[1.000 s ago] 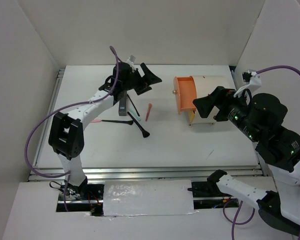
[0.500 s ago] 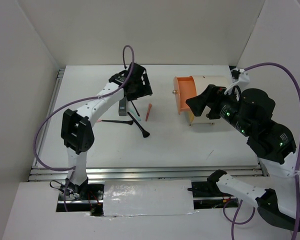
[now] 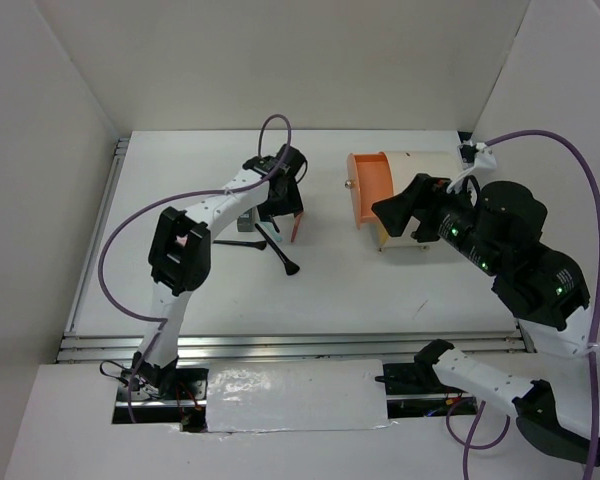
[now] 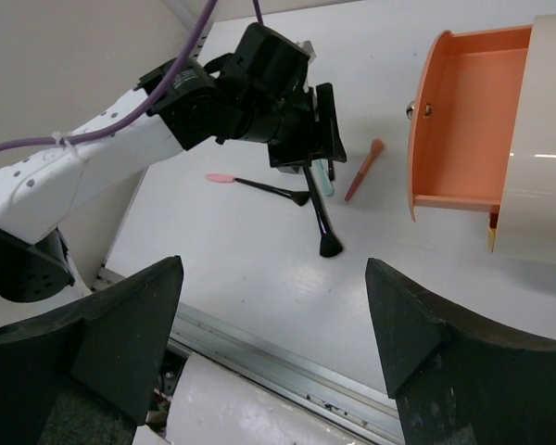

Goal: Organize the makeup

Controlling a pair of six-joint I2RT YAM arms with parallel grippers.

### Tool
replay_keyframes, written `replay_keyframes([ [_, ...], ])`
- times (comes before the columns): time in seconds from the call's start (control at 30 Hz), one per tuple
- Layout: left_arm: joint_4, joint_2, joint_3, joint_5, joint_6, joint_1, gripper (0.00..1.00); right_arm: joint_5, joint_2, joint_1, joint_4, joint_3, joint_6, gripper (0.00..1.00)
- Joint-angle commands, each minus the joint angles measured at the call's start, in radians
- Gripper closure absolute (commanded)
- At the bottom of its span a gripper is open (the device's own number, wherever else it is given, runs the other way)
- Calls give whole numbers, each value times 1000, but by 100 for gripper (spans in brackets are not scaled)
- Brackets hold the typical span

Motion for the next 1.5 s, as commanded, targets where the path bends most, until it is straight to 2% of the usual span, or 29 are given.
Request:
replay_keyframes([
  [0.0, -3, 36, 43, -6, -29, 0, 26, -6, -16, 2, 35, -4, -7, 12],
  [0.13, 17, 53, 14, 3, -40, 5, 27, 3, -25, 4, 30, -12, -6, 9],
  [0.67, 76, 111, -52, 15, -63, 39, 28, 21, -34, 5, -3, 7, -16, 7],
  [1.1, 52, 120, -98, -20, -86, 40, 40, 20, -30, 4, 1, 8, -16, 7],
  [1.37, 27, 105, -132, -26, -97, 17, 41, 18, -28, 4, 7, 4, -15, 7],
  [1.47, 3, 116, -120, -37, -104, 6, 45, 15, -28, 5, 9, 5, -15, 7],
])
